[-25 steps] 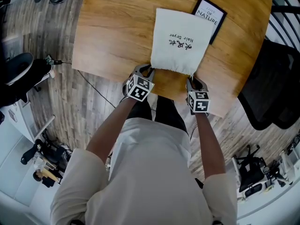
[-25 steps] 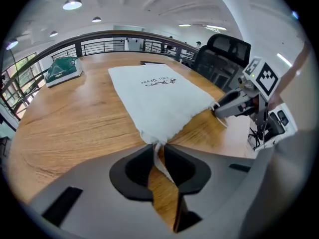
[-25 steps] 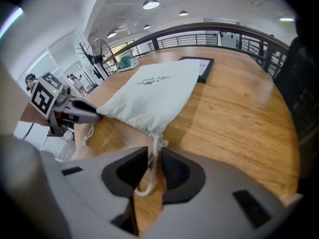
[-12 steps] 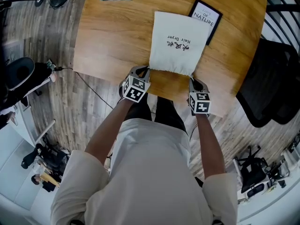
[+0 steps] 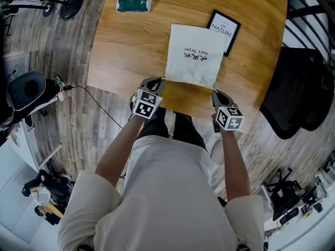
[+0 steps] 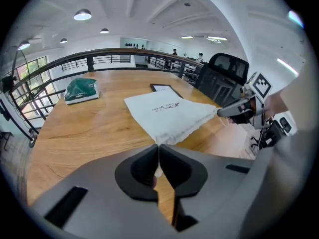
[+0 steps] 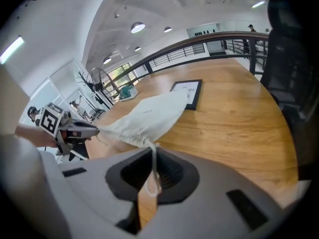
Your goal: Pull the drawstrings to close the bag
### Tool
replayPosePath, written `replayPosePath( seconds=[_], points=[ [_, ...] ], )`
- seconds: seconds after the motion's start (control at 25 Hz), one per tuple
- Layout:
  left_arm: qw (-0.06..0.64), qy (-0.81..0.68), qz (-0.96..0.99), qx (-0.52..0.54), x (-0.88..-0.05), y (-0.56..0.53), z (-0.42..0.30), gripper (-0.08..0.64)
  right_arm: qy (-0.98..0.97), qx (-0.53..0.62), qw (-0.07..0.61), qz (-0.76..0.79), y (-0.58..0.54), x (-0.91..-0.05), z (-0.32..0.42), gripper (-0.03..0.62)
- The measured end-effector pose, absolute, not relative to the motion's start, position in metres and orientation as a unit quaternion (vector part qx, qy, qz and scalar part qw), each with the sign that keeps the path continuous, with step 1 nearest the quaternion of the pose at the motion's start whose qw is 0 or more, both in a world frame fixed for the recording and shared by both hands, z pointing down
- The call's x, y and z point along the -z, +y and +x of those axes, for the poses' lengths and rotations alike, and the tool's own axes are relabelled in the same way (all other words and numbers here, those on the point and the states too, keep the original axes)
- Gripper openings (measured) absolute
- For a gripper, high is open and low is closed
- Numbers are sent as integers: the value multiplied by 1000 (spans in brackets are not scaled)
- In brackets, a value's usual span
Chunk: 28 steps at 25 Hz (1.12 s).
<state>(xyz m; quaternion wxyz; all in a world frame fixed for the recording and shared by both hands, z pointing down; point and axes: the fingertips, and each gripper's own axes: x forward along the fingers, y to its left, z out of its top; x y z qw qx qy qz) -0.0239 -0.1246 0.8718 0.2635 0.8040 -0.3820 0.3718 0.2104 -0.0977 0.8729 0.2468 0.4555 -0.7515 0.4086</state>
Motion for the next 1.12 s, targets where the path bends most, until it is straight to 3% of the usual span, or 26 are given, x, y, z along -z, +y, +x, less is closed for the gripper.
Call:
replayPosePath(
  seconds=[1.12],
  points=[
    [168, -492, 831, -198, -677, -210, -54, -3, -762, -261, 125, 579, -190, -668, 212, 3]
  ],
)
